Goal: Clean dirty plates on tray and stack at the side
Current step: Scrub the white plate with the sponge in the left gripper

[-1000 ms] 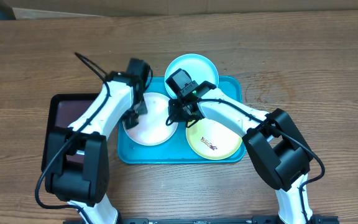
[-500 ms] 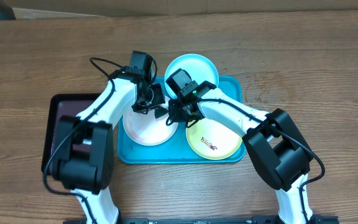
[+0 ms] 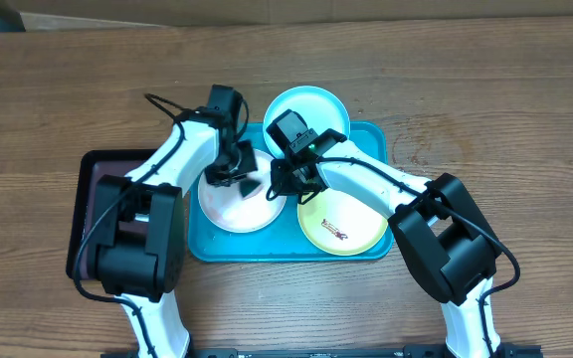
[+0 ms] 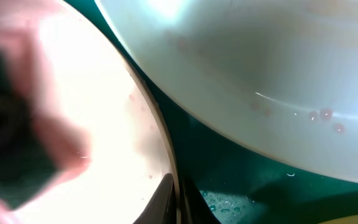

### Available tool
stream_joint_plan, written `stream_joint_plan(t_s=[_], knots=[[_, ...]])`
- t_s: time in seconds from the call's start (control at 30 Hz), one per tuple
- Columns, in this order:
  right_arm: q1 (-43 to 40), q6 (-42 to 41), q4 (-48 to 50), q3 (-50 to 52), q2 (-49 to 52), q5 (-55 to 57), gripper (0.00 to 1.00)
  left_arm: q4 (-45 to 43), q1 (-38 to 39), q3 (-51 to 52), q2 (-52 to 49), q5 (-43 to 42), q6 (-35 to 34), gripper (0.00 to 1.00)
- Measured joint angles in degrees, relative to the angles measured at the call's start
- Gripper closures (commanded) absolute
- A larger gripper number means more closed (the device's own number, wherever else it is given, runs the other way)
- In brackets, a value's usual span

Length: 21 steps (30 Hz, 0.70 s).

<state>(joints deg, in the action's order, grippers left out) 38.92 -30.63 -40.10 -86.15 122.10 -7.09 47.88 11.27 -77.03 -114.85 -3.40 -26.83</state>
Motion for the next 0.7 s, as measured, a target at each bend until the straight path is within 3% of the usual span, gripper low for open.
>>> stream_joint_plan(t_s=[0.17,0.43,0.57,0.7], knots=[[0.0,0.02,-0.07,0.0,0.0,-0.04,0.96,7.3,-2.47,0.09,0.48,12.07,-0.2,0.96],[0.39,0.02,-0.07,-0.02,0.0,-1.01,0.96,8.81,-2.97,0.72,4.98,18.86,-0.26,0.96],[0.22,0.24,-0.09,-0.02,0.0,-1.05,0.96,7.82,-3.91,0.7,10.16,17.62,-0.2,0.96],[0.22,0.26,-0.09,-0.02,0.0,-1.07,0.96,4.87,-4.26,0.59,13.7,9.4,1.16,0.96]])
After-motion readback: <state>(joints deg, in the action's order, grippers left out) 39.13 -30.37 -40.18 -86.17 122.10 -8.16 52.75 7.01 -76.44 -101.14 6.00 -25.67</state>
